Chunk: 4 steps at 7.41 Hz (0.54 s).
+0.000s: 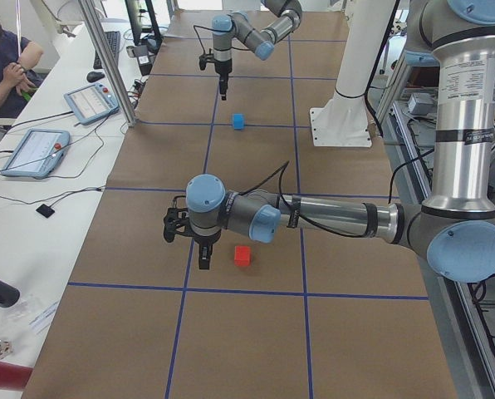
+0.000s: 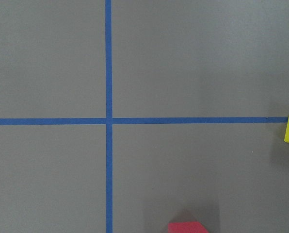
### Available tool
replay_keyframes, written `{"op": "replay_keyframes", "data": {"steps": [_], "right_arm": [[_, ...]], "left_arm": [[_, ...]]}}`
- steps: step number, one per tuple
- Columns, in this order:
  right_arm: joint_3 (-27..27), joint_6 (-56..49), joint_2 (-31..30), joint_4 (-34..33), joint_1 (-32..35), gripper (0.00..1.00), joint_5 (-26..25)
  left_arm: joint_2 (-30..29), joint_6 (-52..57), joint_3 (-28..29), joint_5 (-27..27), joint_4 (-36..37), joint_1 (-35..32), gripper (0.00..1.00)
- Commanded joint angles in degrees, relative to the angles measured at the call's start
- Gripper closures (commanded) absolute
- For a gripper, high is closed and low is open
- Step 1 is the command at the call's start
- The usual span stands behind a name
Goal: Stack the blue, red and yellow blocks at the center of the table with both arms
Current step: 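Open the right gripper to release the blue cube and withdraw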
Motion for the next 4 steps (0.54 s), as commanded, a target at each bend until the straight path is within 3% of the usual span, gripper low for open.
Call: {"op": "replay_keyframes", "data": {"steps": [1,4], "right_arm": [[2.7,-14.3,-7.7,-1.6,8.9,0.01,2.4],[2.3,-22.4,-12.2,-0.9,13.3,0.01,2.6]], "left_arm": [[2.9,-13.4,0.1,4.6,-11.0,7.6,0.0],[5.6,-16.7,0.2,7.4,-15.0,13.7,0.0]]}}
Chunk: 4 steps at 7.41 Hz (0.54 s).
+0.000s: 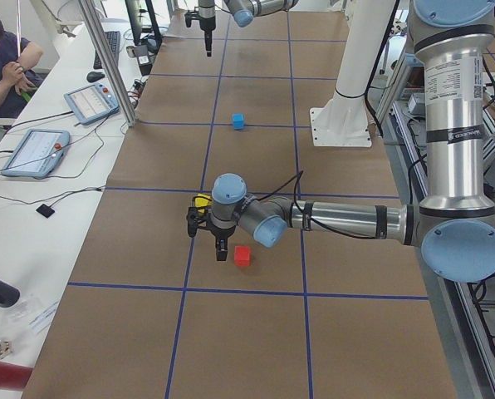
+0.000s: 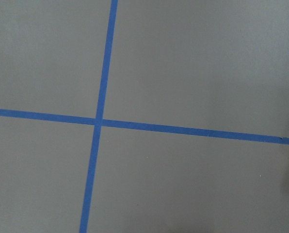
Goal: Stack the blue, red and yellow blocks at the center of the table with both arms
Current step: 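Open the right gripper to release the blue cube and withdraw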
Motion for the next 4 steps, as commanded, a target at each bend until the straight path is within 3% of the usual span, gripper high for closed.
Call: {"op": "replay_keyframes", "data": {"steps": [1,4], "right_arm": [[-0.1,-2.7,-1.9,0.4,1.4,0.01,0.3],[-0.2,-3.2,-2.4,0.4,1.6,0.0,0.2]], "left_arm": [[2.4,-1.1,0.2,0.8,-3.8,3.2,0.0],[2.8,-6.1,0.5,6.5,-7.2,10.3,0.0]]}}
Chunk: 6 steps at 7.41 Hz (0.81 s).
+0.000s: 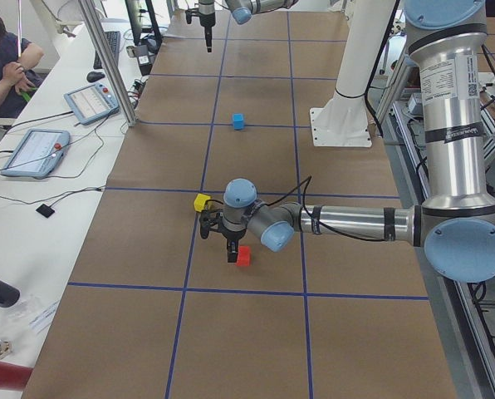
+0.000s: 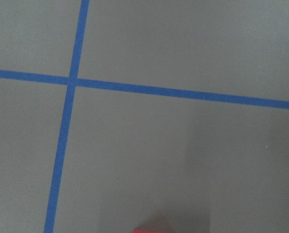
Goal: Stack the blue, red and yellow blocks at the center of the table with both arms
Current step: 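Lower the left gripper onto the red cube and close on it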
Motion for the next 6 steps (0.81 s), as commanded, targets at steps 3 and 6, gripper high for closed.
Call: {"op": "replay_keyframes", "data": {"steps": [3,6], "right_arm": [[-0.2,0.1,-0.7,0.1,0.1,0.01,0.0],[-0.3,0.1,-1.1,0.1,0.1,0.01,0.0]], "left_arm": [[1.9,-1.0,0.6,2.9,-2.2,3.9,0.0],[1.7,-1.7,4.1,2.9,-5.0,6.1,0.0]]}}
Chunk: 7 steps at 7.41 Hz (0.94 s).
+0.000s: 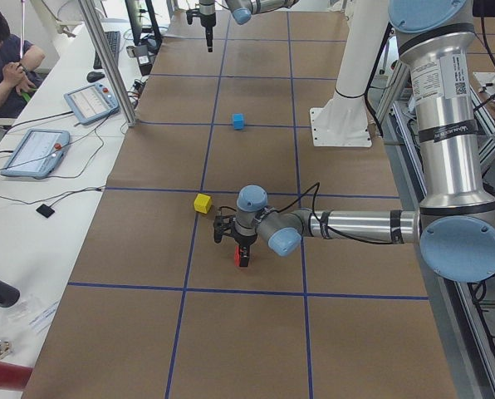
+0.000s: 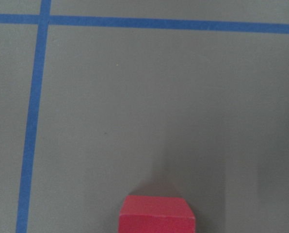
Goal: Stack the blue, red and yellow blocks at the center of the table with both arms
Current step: 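Lower the left gripper onto the red cube and close on it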
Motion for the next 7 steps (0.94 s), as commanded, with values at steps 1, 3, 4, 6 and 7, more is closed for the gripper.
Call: {"op": "replay_keyframes", "data": {"steps": [1,3,4,6,7], "right_arm": [[0.0,-0.1,-0.5,0.0,0.0,0.01,0.0],[0.1,0.0,-0.5,0.0,0.0,0.01,0.0],[0.1,0.0,-0.5,0.0,0.0,0.01,0.0],[0.1,0.0,-0.5,0.0,0.3,0.01,0.0],[0.1,0.0,-0.5,0.0,0.3,0.01,0.0]], "left_arm": [[-0.6,-0.5,3.9,0.0,-3.9,1.4,0.0],[-0.6,-0.7,4.0,-0.1,-4.3,1.4,0.73],[-0.6,-0.8,3.6,0.0,-4.2,1.4,1.0],[-1.0,-1.0,-0.5,-0.8,-0.5,1.4,1.0],[-2.6,-0.9,-8.2,-0.9,10.9,1.3,1.0]]}}
